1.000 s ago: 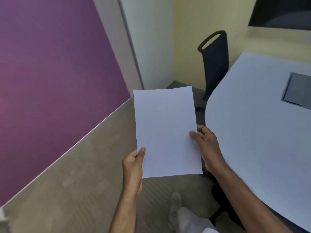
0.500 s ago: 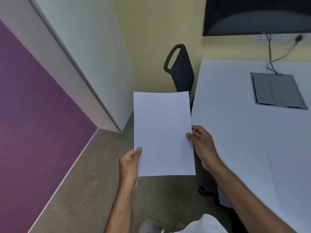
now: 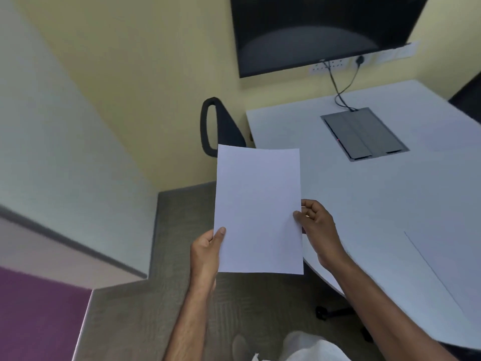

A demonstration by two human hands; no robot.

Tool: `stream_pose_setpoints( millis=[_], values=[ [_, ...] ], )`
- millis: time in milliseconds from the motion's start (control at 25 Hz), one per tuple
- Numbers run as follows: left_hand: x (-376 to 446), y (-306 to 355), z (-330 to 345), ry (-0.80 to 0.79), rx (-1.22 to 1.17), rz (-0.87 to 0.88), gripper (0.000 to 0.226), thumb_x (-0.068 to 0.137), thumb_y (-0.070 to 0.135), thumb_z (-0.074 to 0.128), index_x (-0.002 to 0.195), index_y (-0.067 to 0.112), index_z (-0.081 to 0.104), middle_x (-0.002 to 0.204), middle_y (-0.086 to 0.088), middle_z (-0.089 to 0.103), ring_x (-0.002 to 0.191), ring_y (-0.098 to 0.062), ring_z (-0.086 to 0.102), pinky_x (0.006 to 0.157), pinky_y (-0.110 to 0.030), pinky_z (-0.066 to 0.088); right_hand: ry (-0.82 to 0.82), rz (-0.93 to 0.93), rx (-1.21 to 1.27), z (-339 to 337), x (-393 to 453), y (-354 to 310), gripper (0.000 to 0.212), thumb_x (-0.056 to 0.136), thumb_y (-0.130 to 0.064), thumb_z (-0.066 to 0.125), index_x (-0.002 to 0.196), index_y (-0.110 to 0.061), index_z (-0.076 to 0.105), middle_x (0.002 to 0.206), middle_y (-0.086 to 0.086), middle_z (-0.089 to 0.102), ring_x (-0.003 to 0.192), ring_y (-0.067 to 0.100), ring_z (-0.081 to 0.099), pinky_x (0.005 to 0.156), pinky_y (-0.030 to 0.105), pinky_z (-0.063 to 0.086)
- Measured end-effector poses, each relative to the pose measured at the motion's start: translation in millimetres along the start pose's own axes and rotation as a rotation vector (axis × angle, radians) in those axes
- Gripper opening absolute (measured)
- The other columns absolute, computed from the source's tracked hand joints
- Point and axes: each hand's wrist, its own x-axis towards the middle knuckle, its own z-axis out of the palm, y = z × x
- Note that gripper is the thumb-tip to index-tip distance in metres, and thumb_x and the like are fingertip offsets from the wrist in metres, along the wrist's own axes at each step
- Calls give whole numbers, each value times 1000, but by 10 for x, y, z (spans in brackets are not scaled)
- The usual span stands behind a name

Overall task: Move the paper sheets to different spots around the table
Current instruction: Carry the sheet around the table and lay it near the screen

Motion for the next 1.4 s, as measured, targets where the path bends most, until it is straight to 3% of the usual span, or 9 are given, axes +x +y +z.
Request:
stream_pose_setpoints(
  millis=[160,360,440,560,640,840,1160,1320,1400],
  values=[
    [677,225,78,-116,94,0,17,102,20,64,97,16,80,92,0,83,84,-20,79,72,-31,61,141,34,-32,170,328,70,30,100,-15,63,129,-23,56,116,-1,71,102,16,71,83,33,59],
    [1764,632,661,-302,261,51,22,103,26,64,92,15,80,87,-1,83,77,-19,77,69,-35,60,336,44,5,179,1089,90,34,96,-10,66,122,-27,54,120,-5,66,107,16,66,85,35,57],
    [2163,732,977,-344,308,65,24,103,25,64,88,12,79,84,-3,82,71,-16,75,62,-31,57,365,62,-29,130,1434,140,29,95,-9,65,116,-28,61,120,-6,66,104,19,68,90,40,57],
    [2730,835,1444,-399,407,65,33,101,28,66,79,5,75,81,-17,77,67,-22,65,62,-36,48,394,98,-30,43,1899,189,26,97,-12,65,114,-31,68,122,-5,67,100,21,69,95,41,57],
    [3133,880,1775,-446,467,67,42,99,31,68,69,2,65,69,-16,65,63,-22,54,61,-35,40,417,106,-27,-22,2268,240,26,98,-13,65,116,-31,69,122,-4,67,99,22,69,94,41,57],
    [3970,1077,2553,-579,661,141,57,100,25,68,59,24,27,57,11,27,51,-6,26,51,-22,21,492,168,32,-40,3018,394,28,98,-12,66,122,-27,67,124,1,64,92,25,71,90,41,58],
    [5333,990,3453,-749,925,60,53,98,29,67,61,25,30,60,5,33,54,-12,31,54,-28,22,640,239,93,256,4013,816,34,96,-5,64,124,-24,67,121,6,67,92,23,73,89,42,61],
    [6033,634,3683,-831,1028,52,45,97,32,67,67,20,35,65,-1,31,58,-15,30,58,-30,20,700,296,67,493,4428,1046,36,97,-7,63,129,-22,64,122,6,65,88,22,72,80,29,58],
    [6277,469,3771,-859,1049,39,49,98,32,67,65,22,32,63,2,30,57,-14,29,58,-30,19,722,325,71,590,4594,1162,36,98,-8,62,131,-23,62,124,5,63,89,20,72,84,35,61]
  ],
)
